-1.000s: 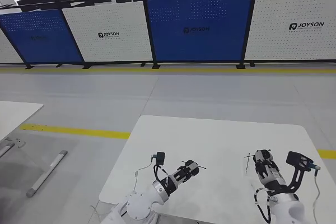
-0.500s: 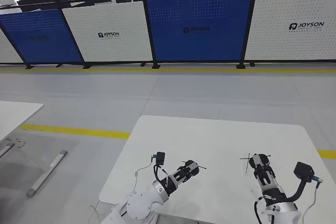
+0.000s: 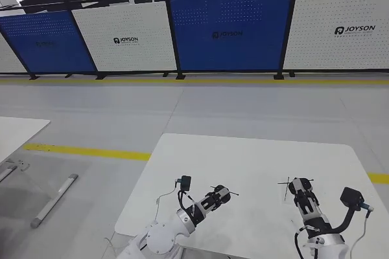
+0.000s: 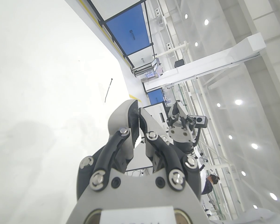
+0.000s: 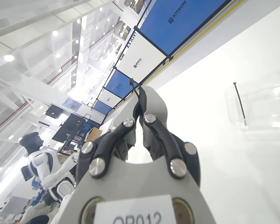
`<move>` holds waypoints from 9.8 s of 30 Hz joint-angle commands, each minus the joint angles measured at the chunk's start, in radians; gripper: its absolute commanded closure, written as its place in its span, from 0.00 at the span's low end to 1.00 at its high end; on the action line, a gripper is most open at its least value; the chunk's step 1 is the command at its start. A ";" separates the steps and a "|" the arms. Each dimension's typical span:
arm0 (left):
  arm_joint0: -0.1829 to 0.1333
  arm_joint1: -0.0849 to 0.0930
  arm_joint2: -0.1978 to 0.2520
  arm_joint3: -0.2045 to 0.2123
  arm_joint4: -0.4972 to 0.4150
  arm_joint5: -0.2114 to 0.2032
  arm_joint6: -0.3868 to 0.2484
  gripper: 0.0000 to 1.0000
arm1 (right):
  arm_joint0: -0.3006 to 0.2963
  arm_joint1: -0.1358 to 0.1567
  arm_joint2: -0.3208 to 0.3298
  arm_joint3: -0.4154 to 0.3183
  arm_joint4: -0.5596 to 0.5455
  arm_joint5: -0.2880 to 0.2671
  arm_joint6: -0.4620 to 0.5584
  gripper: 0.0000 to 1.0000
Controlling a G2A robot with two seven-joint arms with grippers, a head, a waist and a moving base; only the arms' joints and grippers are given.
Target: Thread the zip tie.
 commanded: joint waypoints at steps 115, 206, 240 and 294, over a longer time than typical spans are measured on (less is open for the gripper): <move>-0.013 0.002 0.022 0.007 0.068 0.023 -0.031 1.00 | 0.083 -0.020 -0.153 0.185 -0.058 -0.093 0.079 1.00; -0.057 0.017 0.012 0.002 0.309 -0.082 -0.071 1.00 | 0.008 -0.036 -0.195 0.265 0.049 -0.278 -0.132 1.00; -0.057 0.017 0.012 0.002 0.309 -0.082 -0.071 1.00 | 0.043 -0.047 -0.223 0.302 0.044 -0.246 -0.147 1.00; -0.063 0.016 0.022 -0.001 0.345 -0.035 -0.030 1.00 | 0.079 -0.060 -0.227 0.333 0.065 -0.233 -0.136 1.00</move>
